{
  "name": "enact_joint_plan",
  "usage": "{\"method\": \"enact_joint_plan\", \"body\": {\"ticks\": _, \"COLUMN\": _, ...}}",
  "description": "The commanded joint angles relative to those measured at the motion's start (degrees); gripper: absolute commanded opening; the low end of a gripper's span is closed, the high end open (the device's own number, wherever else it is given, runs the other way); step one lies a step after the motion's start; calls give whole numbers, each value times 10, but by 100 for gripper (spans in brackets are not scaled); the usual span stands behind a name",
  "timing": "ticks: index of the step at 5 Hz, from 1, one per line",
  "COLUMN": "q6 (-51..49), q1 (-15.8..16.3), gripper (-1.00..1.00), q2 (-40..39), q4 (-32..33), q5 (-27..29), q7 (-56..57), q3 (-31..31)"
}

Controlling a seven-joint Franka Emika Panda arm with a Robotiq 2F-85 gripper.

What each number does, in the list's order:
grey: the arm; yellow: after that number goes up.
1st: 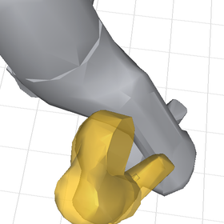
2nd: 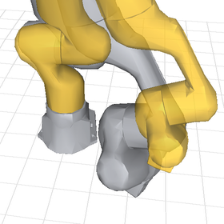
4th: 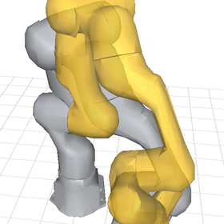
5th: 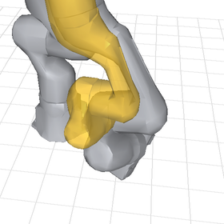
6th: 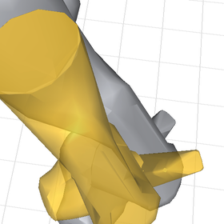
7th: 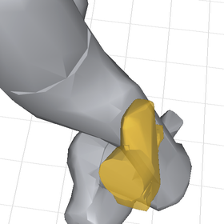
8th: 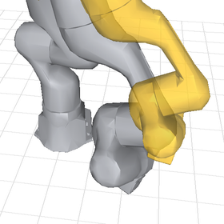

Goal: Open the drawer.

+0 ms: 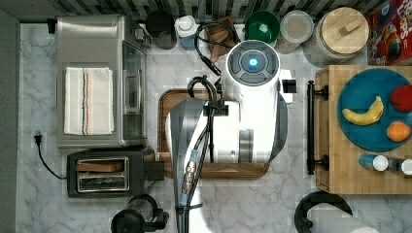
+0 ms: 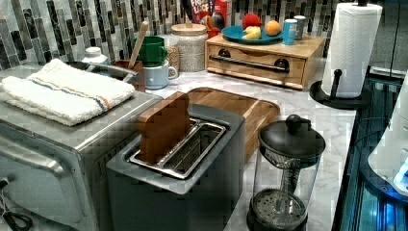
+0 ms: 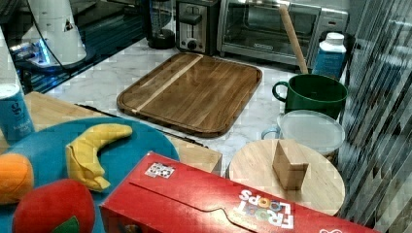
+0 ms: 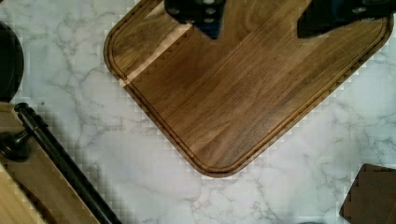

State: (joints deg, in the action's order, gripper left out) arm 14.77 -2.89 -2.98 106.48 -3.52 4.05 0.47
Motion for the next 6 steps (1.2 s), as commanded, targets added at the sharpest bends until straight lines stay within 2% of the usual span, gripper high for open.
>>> {"method": "enact_joint_plan", "body": {"ticks": 1, "q6": 0, "q1": -2, "gripper": 100, "q2": 0, "q4": 0, "q5": -1, "q7": 2, "q3": 9}}
{"method": "enact_joint_plan", "body": {"ticks": 2, "q6": 25, "q1": -12, "gripper": 100, "q2": 31, "q4": 46, "q5": 25, "q7": 57, "q3": 2}}
{"method": "enact_joint_plan", "body": {"ticks": 3, "q6": 21, "q1": -16, "gripper": 100, "q2": 43, "q4": 65, "q5": 2, "q7": 107, "q3": 0}}
{"method": "enact_joint_plan", "body": {"ticks": 6, "q6": 49, "q1": -37, "gripper": 100, "q2": 73, "q4": 127, "q5": -18, "q7": 294, "q3": -22}}
